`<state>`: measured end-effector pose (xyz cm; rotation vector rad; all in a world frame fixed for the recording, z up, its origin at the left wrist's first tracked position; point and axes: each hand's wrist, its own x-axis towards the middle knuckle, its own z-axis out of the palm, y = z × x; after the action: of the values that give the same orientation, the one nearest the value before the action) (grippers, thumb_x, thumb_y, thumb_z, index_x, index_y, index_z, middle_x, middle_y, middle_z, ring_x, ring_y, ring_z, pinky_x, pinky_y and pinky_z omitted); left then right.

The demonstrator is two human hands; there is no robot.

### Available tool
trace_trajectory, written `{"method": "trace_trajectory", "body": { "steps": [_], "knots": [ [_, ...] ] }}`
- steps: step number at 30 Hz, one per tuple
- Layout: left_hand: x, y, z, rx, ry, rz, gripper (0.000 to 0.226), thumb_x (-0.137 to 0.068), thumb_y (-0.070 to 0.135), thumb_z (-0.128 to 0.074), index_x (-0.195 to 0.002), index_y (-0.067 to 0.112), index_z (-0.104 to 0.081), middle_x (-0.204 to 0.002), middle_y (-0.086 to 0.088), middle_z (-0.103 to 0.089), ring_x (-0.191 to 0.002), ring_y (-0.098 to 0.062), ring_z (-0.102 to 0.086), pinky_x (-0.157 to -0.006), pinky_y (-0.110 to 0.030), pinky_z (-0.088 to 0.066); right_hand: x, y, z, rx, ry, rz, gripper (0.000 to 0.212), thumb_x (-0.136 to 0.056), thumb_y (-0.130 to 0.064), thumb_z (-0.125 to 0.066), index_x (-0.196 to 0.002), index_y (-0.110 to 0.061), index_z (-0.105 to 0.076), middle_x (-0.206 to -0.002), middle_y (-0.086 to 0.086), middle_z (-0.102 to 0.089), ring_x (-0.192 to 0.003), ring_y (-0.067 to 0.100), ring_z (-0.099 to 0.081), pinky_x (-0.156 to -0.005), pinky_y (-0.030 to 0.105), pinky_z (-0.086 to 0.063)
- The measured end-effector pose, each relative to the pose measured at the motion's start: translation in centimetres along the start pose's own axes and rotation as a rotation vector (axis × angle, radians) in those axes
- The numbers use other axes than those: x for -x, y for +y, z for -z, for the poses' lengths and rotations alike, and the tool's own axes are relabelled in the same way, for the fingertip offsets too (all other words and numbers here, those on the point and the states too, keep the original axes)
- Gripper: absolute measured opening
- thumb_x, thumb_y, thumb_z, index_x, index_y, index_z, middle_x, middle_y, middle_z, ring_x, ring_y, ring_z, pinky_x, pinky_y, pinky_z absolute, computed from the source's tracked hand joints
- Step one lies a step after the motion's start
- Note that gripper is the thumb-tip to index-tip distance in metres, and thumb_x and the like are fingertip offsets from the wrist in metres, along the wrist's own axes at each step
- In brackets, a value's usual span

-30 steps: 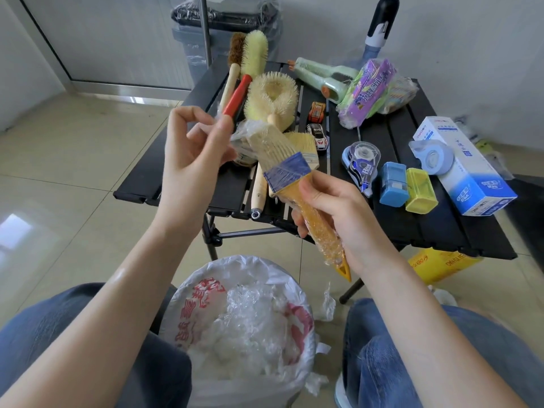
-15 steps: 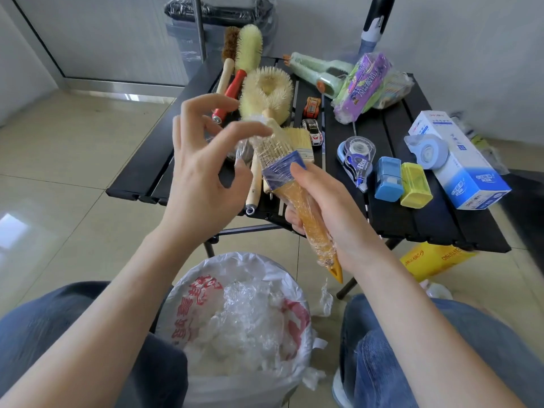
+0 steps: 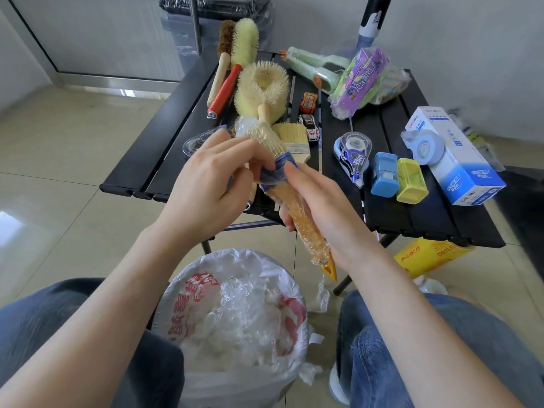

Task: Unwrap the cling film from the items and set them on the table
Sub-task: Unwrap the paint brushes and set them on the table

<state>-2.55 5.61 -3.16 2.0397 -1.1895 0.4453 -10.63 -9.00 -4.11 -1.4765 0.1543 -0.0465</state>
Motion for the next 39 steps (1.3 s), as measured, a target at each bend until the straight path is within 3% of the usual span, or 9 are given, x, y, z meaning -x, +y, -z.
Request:
{"method": "trace_trajectory", "body": {
  "steps": [7,10,17,19,22,27,31,35,39],
  "knots": [
    [-0.2,0.1,0.1,0.062,-0.151,-0.044,0.019,-0.085,0.040,-0.061,-0.088,0.022,-0.066,-0.081,0.014,-0.054,-0.075,-0.012,-0.041,-0.072,-0.024,-0.034,0.1,-0.4,0.3,0.021,-0.010,0.030,0.024,-0.100,-0.031,-0.045,-0.093,-0.017,-0.063,-0.061,-0.003,-0.056,-0.054,0.011,-0.052,-0.044,0.025,-0.044],
    [-0.1,0.0,0.0,0.146,-0.110,-0.039,0.012,-0.083,0.040,-0.062,-0.084,0.029,-0.066,-0.079,0.020,-0.047,-0.076,-0.005,-0.038,-0.074,-0.017,-0.031,0.2,-0.7,0.6,0.017,-0.016,0.020,0.026,-0.099,-0.030,-0.046,-0.087,-0.015,-0.063,-0.057,-0.001,-0.055,-0.050,0.010,-0.051,-0.042,0.023,-0.043],
    [0.0,0.2,0.5,0.370,-0.191,0.036,0.003,-0.083,0.033,-0.064,-0.082,0.029,-0.064,-0.095,0.005,-0.052,-0.087,0.000,-0.048,-0.079,-0.010,-0.035,0.2,-1.1,0.7,-0.036,0.037,-0.019,0.025,-0.099,-0.030,-0.048,-0.089,-0.014,-0.064,-0.061,-0.002,-0.061,-0.055,0.012,-0.059,-0.048,0.030,-0.053],
    [0.0,0.3,0.5,0.423,-0.247,0.045,0.010,-0.087,0.027,-0.059,-0.084,0.019,-0.064,-0.103,0.006,-0.060,-0.092,-0.005,-0.055,-0.078,-0.019,-0.044,0.3,-1.2,0.8,-0.039,0.059,-0.019,0.025,-0.099,-0.031,-0.048,-0.091,-0.014,-0.064,-0.064,-0.001,-0.062,-0.056,0.012,-0.061,-0.049,0.031,-0.054],
    [0.2,0.5,0.4,0.490,-0.285,0.132,0.019,-0.090,0.029,-0.054,-0.089,0.011,-0.059,-0.097,0.006,-0.069,-0.081,-0.027,-0.061,-0.068,-0.051,-0.047,0.4,-1.0,0.8,0.031,0.094,0.024,0.025,-0.101,-0.033,-0.044,-0.095,-0.016,-0.061,-0.064,-0.001,-0.065,-0.055,0.018,-0.065,-0.049,0.036,-0.057],
    [0.1,1.1,-0.4,0.369,-0.240,0.182,0.033,-0.080,0.051,-0.060,-0.094,0.022,-0.062,-0.084,0.015,-0.061,-0.058,-0.010,-0.049,-0.057,-0.021,-0.041,0.2,-0.3,0.7,0.253,0.174,0.188,0.019,-0.102,-0.032,-0.040,-0.102,-0.016,-0.051,-0.063,-0.001,-0.065,-0.043,0.023,-0.063,-0.037,0.029,-0.049],
    [0.1,1.3,-1.2,0.087,-0.196,0.109,0.026,-0.078,0.058,-0.056,-0.078,0.032,-0.058,-0.073,0.022,-0.051,-0.062,0.002,-0.048,-0.054,-0.020,-0.035,0.2,-0.1,0.5,0.328,0.210,0.268,0.018,-0.101,-0.027,-0.044,-0.109,-0.011,-0.051,-0.074,0.004,-0.068,-0.045,0.017,-0.064,-0.041,0.032,-0.052],
    [-0.1,1.2,-0.9,0.296,-0.283,0.057,0.021,-0.081,0.038,-0.064,-0.077,0.018,-0.059,-0.086,0.008,-0.057,-0.067,-0.007,-0.050,-0.061,-0.012,-0.037,0.1,0.2,0.7,0.394,0.281,0.315,0.019,-0.100,-0.028,-0.046,-0.108,-0.012,-0.048,-0.076,0.006,-0.068,-0.059,0.017,-0.066,-0.056,0.037,-0.056],
    [0.1,1.2,-0.5,0.451,-0.338,0.137,0.023,-0.085,0.033,-0.060,-0.082,0.010,-0.058,-0.089,-0.002,-0.069,-0.074,-0.024,-0.062,-0.059,-0.025,-0.044,0.0,0.2,0.9,0.342,0.257,0.275,0.015,-0.100,-0.030,-0.048,-0.106,-0.017,-0.043,-0.083,0.017,-0.066,-0.066,0.029,-0.065,-0.055,0.044,-0.056]
  ]
}}
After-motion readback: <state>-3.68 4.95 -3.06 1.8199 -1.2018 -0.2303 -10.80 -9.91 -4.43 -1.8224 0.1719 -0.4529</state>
